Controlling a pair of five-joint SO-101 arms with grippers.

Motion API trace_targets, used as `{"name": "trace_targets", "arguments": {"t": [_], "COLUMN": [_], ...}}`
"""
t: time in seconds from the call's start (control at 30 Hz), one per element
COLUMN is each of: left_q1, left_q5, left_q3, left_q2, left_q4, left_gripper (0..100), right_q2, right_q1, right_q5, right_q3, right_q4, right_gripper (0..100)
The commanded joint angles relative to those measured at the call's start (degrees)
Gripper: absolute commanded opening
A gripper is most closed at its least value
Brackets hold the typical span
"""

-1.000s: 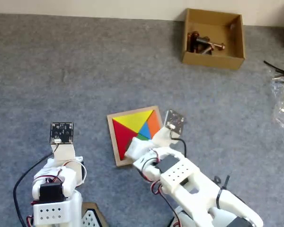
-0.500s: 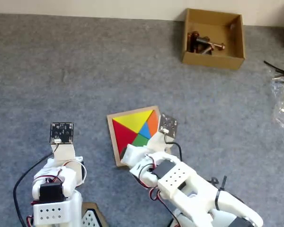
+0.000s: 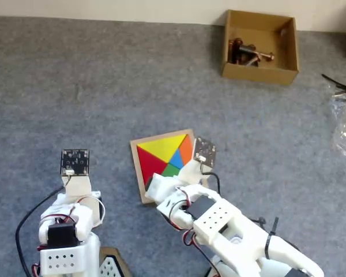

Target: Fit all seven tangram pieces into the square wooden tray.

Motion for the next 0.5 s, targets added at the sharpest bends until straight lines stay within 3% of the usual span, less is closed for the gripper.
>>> {"name": "trace_targets", "arguments": {"t": [0.0, 0.23, 0.47], "left_q1": [-0.48, -0.48, -0.48], "left_q5": [0.09, 0.09, 0.09], "left_q3": [1.19, 1.19, 1.19], "left_q2": [0.40, 0.40, 0.40], "left_q4": [0.44, 0.44, 0.44], "left_gripper": [0, 0, 0], "right_q2": [-0.31, -0.31, -0.40], "right_q1": [-0.04, 0.22, 0.31], "right_q5": [0.18, 6.24, 6.59], "right_q3": [-0.31, -0.40, -0.40], "right_q4": [-0.40, -0.31, -0.22], "right_gripper": [18.8, 18.8, 18.8]}}
